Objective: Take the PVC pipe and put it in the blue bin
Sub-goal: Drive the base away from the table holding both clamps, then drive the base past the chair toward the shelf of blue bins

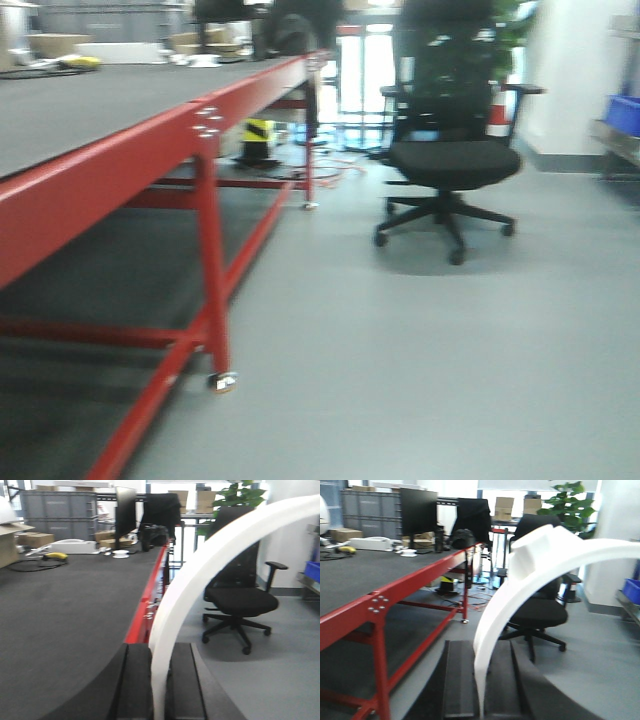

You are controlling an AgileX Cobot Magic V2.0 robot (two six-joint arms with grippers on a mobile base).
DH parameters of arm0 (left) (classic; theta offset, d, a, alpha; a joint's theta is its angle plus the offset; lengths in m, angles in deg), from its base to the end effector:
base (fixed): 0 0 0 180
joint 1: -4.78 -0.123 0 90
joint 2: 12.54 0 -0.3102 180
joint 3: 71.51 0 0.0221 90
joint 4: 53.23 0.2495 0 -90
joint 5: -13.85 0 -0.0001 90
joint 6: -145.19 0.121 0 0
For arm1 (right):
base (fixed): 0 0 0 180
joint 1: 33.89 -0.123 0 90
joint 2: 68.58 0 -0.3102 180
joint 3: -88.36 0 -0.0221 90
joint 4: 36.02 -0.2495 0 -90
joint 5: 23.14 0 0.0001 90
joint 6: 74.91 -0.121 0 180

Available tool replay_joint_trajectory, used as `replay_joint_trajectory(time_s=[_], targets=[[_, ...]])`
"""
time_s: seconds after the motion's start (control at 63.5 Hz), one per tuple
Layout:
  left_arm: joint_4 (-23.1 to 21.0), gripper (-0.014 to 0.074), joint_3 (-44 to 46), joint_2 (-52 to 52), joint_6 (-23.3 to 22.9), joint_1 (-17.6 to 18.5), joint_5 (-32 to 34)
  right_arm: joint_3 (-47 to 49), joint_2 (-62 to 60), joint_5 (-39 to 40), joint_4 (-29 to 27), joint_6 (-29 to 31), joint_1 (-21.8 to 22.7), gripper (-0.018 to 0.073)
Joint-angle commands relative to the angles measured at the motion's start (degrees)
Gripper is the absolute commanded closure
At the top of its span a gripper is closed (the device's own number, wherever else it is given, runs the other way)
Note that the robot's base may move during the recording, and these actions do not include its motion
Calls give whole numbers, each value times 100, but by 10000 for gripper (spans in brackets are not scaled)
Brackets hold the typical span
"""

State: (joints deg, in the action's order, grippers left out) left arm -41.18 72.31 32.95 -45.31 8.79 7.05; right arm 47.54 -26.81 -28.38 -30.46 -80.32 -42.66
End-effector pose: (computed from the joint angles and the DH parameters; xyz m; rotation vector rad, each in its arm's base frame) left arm 0.1470 -0.0073 0.4057 0.0541 1.5406 -0.0162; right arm 0.1327 0.0194 0.3883 -0.1119 1.5295 0.1133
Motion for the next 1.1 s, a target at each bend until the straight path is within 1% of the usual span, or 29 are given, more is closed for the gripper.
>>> replay_joint_trajectory(time_s=[0.0, 1.087], targets=[[9, 707, 12, -30, -2, -23, 182, 3, -33, 145, 40, 35, 8, 715], [9, 707, 12, -30, -2, -23, 182, 3, -33, 145, 40, 35, 8, 715]])
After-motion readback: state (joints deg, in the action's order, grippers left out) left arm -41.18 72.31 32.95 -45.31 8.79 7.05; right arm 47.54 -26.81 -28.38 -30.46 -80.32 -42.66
